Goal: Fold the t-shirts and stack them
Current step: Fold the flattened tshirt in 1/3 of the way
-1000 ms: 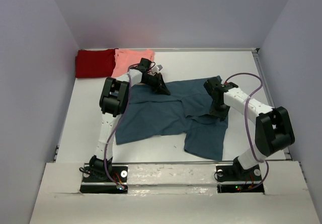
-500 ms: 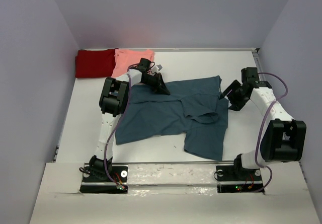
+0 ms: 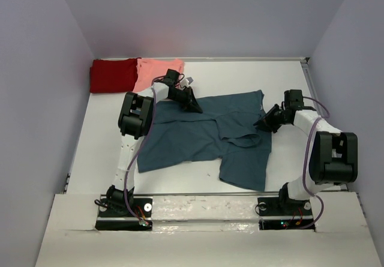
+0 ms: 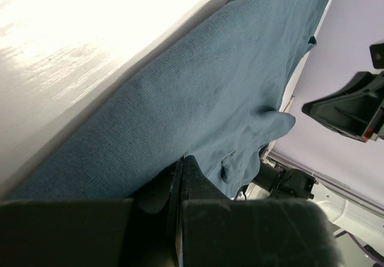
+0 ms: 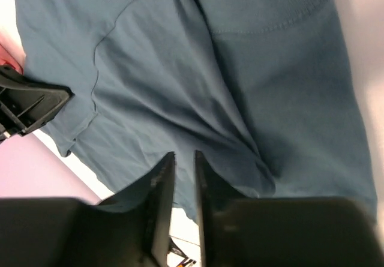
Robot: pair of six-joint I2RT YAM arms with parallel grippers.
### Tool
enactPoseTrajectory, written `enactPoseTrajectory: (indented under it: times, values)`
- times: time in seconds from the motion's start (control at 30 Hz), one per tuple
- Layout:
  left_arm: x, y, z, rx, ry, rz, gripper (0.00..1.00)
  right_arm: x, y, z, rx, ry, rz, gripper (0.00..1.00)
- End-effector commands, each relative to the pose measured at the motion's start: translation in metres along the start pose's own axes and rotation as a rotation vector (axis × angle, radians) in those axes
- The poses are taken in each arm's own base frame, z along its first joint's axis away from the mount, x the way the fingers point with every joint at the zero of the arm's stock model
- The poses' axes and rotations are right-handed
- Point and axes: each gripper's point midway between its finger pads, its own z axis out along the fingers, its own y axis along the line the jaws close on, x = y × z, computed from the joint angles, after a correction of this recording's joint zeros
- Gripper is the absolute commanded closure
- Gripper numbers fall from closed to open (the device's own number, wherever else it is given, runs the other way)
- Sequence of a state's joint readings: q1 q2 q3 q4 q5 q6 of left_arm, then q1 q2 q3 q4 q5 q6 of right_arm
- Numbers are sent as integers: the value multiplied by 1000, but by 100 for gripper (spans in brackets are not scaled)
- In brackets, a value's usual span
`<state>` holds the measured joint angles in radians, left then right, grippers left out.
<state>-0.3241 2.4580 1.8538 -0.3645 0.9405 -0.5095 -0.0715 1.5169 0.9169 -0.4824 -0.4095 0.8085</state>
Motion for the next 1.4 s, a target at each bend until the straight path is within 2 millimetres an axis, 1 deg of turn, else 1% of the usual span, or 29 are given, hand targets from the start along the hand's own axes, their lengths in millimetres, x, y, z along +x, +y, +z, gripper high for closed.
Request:
enactPoseTrajectory:
  times: [0.0,0.07,0.2,0.23,0.3,0.33,0.4,0.47,0.57,0.63,0.7,0.73,0.77,0.87,0.9,0.97,1.0,1.03,1.07,1.1,1.13,1.17,1.3,1.33,1.37]
  values:
    - [-2,23,-3,-55,-9,-47,92,-9,14,14,-80,11,-9,68]
    - [-2,23,-4,-55,-10,-46,92,-12,15,14,-81,-2,-12,63]
    - [-3,25,-4,-57,-12,-48,92,-17,15,17,-72,-14,-34,63]
    - [-3,25,-4,-56,-11,-51,92,-16,11,24,-59,6,-29,63]
    - [-4,26,-5,-55,-12,-52,92,-12,8,28,-55,31,-8,65]
    - [-5,25,-5,-54,-14,-51,92,-10,5,29,-51,39,4,65]
    - [-5,27,-6,-54,-16,-54,92,-3,6,27,-63,62,28,66]
    - [-5,28,-7,-57,-17,-57,92,8,-1,26,-52,97,50,66]
    - [-6,29,-6,-55,-17,-59,92,19,-10,22,-29,123,73,66]
    - [-7,29,-6,-56,-18,-59,92,34,-16,21,-17,162,94,66]
    - [-9,29,-7,-54,-22,-58,92,47,-14,15,-21,206,114,66]
    - [-9,29,-6,-54,-20,-59,92,49,-13,13,-24,214,119,66]
    - [-9,30,-6,-54,-20,-60,92,63,-12,11,-5,259,113,66]
    - [-9,30,-5,-54,-20,-62,92,79,-13,9,36,318,93,66]
    - [-9,31,-5,-54,-18,-63,92,90,-17,9,63,361,93,66]
    - [-9,32,-5,-54,-18,-65,92,96,-18,8,75,386,71,66]
    - [-9,32,-5,-54,-19,-67,92,100,-22,5,101,402,76,66]
    - [-9,32,-5,-54,-17,-68,92,100,-26,5,117,410,60,66]
    - [-9,32,-5,-53,-18,-66,92,95,-27,6,140,392,43,66]
    - [-10,32,-6,-53,-19,-68,92,95,-30,3,169,401,32,66]
    - [-10,32,-6,-53,-20,-65,92,93,-30,4,182,402,29,66]
    - [-10,32,-7,-53,-21,-69,92,86,-24,4,174,384,17,66]
    - [-10,32,-8,-53,-22,-67,92,73,-3,5,133,349,20,66]
    - [-10,33,-9,-54,-24,-69,92,67,7,4,113,336,24,66]
    - [-11,32,-10,-53,-27,-66,92,66,11,4,101,336,28,64]
